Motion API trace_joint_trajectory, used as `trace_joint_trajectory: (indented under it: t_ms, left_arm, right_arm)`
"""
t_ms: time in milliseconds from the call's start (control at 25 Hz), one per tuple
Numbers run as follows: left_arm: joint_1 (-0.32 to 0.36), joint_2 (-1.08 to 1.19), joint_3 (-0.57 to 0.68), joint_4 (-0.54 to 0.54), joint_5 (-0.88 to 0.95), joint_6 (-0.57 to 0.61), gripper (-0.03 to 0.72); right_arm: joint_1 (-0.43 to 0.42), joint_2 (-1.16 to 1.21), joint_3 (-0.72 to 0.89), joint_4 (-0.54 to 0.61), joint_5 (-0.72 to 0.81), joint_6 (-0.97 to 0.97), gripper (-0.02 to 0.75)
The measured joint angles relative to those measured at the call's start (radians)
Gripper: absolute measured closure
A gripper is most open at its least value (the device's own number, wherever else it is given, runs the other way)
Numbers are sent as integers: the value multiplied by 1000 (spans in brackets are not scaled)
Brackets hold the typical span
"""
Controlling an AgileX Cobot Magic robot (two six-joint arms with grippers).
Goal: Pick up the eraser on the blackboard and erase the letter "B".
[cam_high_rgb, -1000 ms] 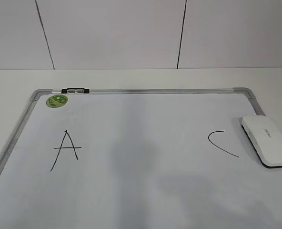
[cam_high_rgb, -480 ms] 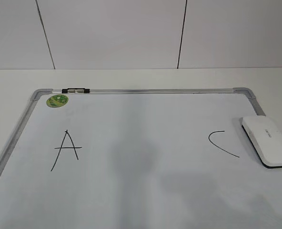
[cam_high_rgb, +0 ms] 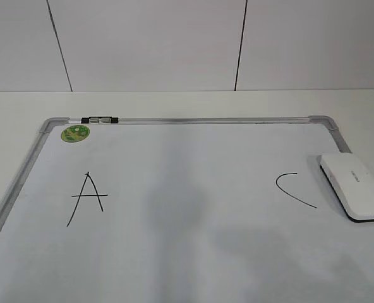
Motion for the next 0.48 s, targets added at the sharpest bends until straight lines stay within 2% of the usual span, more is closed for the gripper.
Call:
trace_joint_trajectory:
  t_ms: [480]
  left_arm:
    - [0, 0, 0, 0, 0, 0, 473]
  right_arm:
    - [0, 0, 0, 0, -2, 0, 153]
